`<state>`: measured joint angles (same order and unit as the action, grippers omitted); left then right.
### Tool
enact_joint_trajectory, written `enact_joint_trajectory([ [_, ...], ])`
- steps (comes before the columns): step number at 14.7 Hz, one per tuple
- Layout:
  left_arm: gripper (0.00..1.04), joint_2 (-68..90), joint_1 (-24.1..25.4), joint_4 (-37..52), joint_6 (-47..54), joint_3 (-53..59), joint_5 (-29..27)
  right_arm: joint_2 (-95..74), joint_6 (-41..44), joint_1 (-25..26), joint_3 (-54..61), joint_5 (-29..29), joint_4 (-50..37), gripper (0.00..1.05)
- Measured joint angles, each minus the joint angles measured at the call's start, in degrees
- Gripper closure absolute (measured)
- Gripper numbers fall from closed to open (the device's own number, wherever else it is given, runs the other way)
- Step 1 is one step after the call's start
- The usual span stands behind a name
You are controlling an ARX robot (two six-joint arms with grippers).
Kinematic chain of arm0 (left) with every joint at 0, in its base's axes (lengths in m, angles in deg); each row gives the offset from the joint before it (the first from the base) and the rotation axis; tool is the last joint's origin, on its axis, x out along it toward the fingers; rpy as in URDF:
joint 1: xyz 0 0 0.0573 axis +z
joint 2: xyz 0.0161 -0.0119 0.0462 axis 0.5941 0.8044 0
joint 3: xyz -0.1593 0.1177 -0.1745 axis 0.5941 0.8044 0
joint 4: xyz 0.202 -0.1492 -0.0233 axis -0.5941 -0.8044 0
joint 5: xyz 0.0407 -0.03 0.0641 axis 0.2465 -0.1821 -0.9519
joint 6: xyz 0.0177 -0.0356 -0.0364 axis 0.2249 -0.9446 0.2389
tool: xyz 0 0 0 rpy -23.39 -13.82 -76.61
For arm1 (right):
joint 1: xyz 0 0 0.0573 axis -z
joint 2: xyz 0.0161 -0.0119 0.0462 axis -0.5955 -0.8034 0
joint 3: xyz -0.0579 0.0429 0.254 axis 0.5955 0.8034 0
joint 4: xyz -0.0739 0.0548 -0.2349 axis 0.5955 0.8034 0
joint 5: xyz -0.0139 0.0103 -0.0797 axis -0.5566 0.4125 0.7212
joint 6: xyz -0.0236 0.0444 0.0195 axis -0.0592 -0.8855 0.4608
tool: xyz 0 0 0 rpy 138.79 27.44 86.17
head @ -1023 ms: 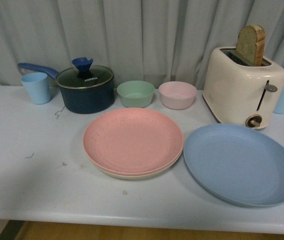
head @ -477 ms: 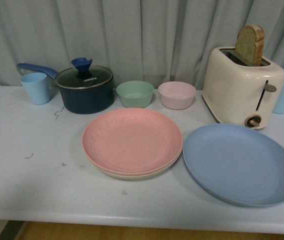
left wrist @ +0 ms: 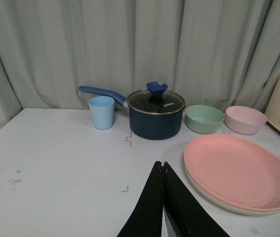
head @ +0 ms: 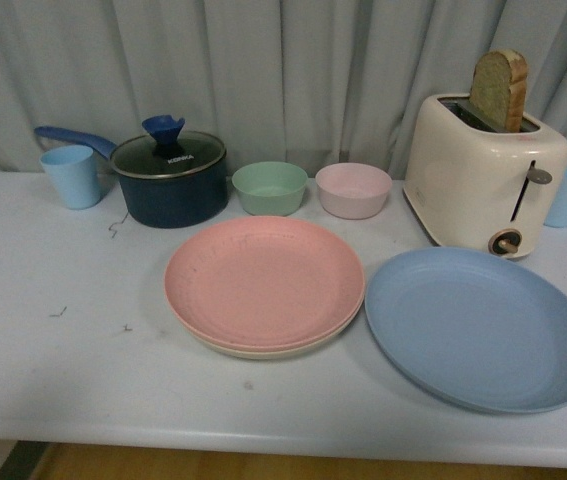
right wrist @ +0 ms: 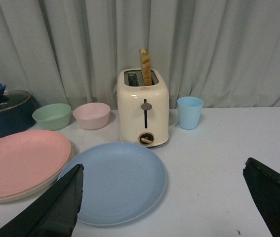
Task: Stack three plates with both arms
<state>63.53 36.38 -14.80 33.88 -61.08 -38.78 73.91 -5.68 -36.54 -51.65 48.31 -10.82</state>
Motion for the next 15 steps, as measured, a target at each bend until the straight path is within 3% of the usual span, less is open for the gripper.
enact_joint_trajectory([
  [9, 1.03, -11.91, 0.0, -11.85, 0.02, 0.0, 0.0, 0.0, 0.0, 0.0, 0.0, 0.0, 0.0, 0.06],
  [10, 1.03, -13.38, 0.0, -13.97, 0.02, -0.02, -0.02, 0.0, 0.0, 0.0, 0.0, 0.0, 0.0, 0.06],
  [11, 1.03, -20.33, 0.0, -22.95, 0.04, -0.04, 0.04, 0.0, 0.0, 0.0, 0.0, 0.02, 0.0, 0.06],
  [15, 1.03, -21.68, 0.0, -22.21, 0.07, -0.02, -0.02, 0.0, 0.0, 0.0, 0.0, 0.0, 0.0, 0.06],
])
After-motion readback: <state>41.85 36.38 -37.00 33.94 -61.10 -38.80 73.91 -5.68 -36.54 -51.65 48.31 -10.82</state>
